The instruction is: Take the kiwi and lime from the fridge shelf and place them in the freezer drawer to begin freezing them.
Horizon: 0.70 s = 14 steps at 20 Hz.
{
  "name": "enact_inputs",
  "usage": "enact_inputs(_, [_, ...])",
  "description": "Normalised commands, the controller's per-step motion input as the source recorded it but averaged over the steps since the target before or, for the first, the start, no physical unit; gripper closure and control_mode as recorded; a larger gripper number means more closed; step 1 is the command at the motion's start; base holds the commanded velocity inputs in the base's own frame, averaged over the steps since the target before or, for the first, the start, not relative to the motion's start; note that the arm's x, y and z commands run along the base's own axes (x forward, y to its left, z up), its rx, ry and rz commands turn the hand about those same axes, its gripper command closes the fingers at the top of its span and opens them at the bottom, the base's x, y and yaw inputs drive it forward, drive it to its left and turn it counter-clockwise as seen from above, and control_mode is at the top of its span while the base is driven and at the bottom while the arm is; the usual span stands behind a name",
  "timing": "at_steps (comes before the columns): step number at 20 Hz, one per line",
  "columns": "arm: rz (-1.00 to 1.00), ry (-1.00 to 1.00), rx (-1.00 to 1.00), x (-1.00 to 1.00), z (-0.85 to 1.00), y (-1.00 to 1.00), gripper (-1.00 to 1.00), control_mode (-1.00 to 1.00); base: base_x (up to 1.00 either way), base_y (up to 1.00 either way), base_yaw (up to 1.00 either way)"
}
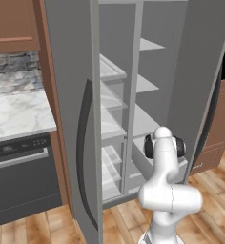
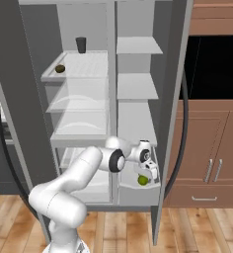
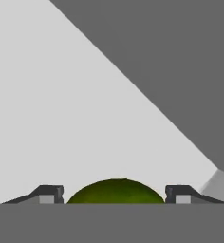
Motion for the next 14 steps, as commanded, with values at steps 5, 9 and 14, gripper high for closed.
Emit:
enact_inputs(5, [-0.01, 0.0, 0.0, 0.0, 0.04, 0.0, -1.0, -1.0, 0.0, 0.0, 0.0])
enact_inputs(9, [-0.05, 0.0, 0.0, -0.23, 0.41, 0.02, -1.0, -1.0, 0.0, 0.0, 0.0])
enact_inputs(14, [-0.03, -0.08, 0.0, -0.57, 0.76, 0.1, -1.0, -1.0, 0.0, 0.0, 0.0])
